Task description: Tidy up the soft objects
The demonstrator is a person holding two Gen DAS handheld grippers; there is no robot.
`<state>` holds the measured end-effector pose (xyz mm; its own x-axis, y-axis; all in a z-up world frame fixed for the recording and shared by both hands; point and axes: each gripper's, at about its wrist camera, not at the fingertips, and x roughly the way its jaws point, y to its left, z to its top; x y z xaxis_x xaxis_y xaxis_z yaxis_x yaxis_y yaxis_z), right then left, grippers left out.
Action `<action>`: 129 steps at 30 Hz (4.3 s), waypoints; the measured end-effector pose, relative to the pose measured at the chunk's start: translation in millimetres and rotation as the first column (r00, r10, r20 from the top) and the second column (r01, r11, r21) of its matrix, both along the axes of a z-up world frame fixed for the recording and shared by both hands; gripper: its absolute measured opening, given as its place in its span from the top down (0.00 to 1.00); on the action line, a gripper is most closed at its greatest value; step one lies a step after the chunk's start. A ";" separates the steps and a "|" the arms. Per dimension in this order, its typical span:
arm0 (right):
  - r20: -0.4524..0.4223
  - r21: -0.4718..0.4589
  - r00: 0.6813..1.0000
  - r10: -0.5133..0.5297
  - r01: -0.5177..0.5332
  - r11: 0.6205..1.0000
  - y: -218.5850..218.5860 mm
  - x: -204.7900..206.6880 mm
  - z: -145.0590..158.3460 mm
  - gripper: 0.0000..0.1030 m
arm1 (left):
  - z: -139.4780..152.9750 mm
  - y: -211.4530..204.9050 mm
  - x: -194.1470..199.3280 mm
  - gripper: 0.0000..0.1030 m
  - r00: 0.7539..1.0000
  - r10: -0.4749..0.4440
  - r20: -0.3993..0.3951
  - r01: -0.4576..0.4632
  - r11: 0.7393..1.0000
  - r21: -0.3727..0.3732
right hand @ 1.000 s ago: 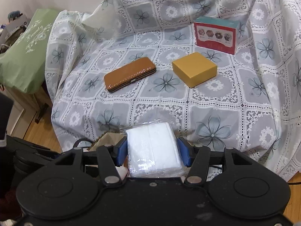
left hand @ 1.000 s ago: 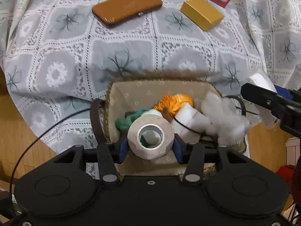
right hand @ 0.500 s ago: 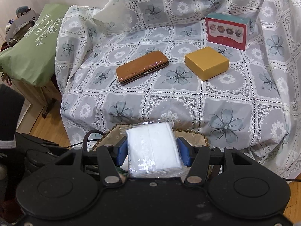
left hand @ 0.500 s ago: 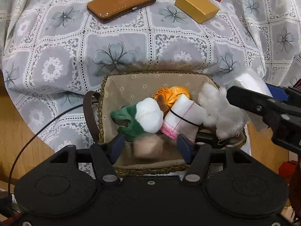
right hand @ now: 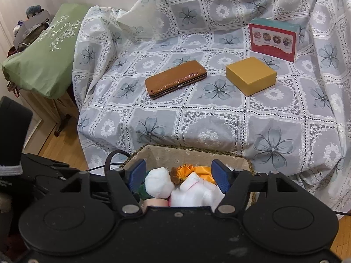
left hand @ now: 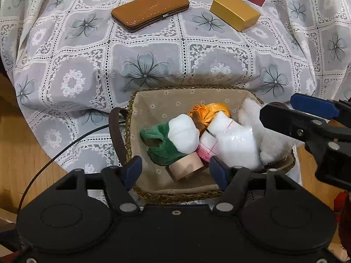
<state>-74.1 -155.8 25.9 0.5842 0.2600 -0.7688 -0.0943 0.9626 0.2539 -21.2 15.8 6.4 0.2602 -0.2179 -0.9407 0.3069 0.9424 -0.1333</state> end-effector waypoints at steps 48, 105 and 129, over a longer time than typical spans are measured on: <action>-0.049 -0.109 0.959 -0.278 0.272 0.956 -14.2 -78.7 2.9 0.27 | 36.2 -0.7 -85.0 0.14 0.932 0.140 0.335 -0.163 0.986 0.039; -0.012 -0.110 0.954 -0.299 0.296 0.949 -15.6 -94.4 10.1 0.25 | 41.2 3.4 -109.2 0.10 0.908 0.174 0.382 -0.188 0.982 0.000; -0.013 -0.110 0.954 -0.299 0.296 0.949 -14.0 -94.8 9.8 0.25 | 39.2 5.1 -110.9 0.10 0.908 0.179 0.379 -0.192 0.981 -0.003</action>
